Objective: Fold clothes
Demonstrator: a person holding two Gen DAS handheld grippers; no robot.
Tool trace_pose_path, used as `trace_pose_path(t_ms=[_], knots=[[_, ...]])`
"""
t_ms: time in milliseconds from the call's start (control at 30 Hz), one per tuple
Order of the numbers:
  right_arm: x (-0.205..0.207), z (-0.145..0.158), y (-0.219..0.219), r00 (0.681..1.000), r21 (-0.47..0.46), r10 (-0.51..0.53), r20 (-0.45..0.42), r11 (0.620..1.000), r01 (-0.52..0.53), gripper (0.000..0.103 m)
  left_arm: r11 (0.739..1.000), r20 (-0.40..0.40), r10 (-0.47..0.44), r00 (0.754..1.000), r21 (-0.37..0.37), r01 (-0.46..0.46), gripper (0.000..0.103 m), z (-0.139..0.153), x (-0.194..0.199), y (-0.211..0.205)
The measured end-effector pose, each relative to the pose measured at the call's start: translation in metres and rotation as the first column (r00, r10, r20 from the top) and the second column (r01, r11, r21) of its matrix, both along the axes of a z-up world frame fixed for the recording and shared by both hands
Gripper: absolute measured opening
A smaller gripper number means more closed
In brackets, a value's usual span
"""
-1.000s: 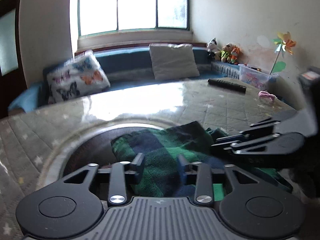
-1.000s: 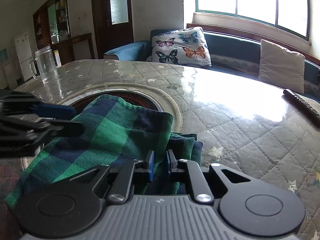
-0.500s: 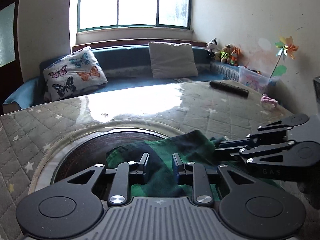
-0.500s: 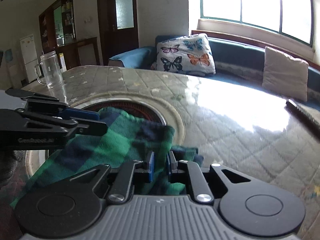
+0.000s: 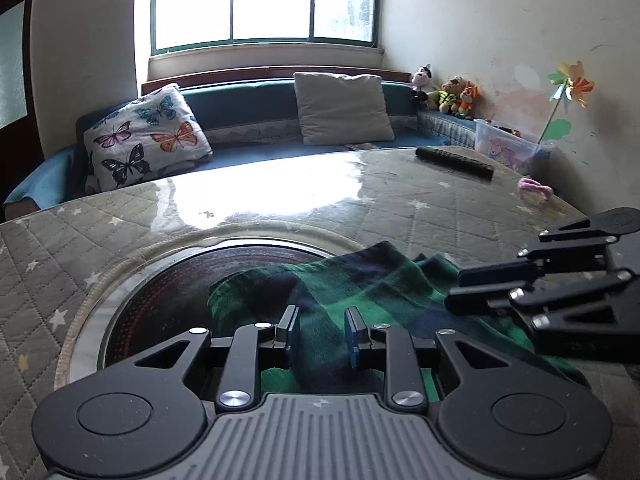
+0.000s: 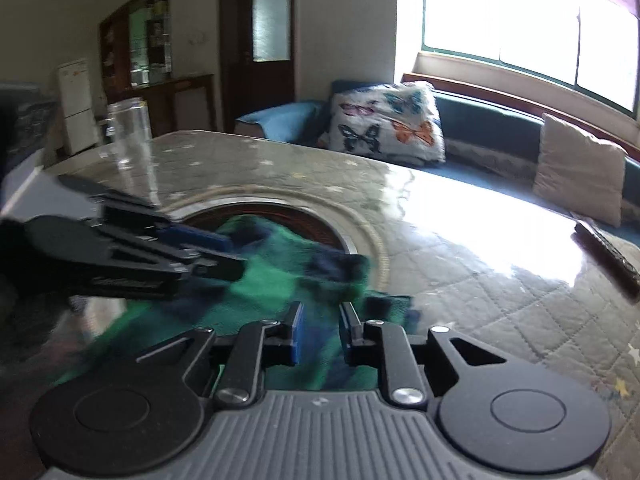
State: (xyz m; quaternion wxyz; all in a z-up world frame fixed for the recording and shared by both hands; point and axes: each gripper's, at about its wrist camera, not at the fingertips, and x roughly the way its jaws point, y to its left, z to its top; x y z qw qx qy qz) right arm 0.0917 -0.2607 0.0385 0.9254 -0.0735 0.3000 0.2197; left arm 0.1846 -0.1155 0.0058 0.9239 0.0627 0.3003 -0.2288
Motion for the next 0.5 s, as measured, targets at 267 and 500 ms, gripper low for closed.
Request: trace_pose_path(t_ms=[267,500], knots=[[-0.046,-0.013,0.012,0.998,-0.098,0.064,0.01,0.993,-0.063,0.017,0.997,0.025,-0.076,0.997,0.018,0.076,0.028,0.0,-0.038,0.002],[-0.054,-0.019,-0.003,1.0,-0.082,-0.007,0.002,0.997,0.007,0.018,0.988,0.066,-0.143,0.988,0.062,0.139,0.036,-0.005,-0.082,0.008]])
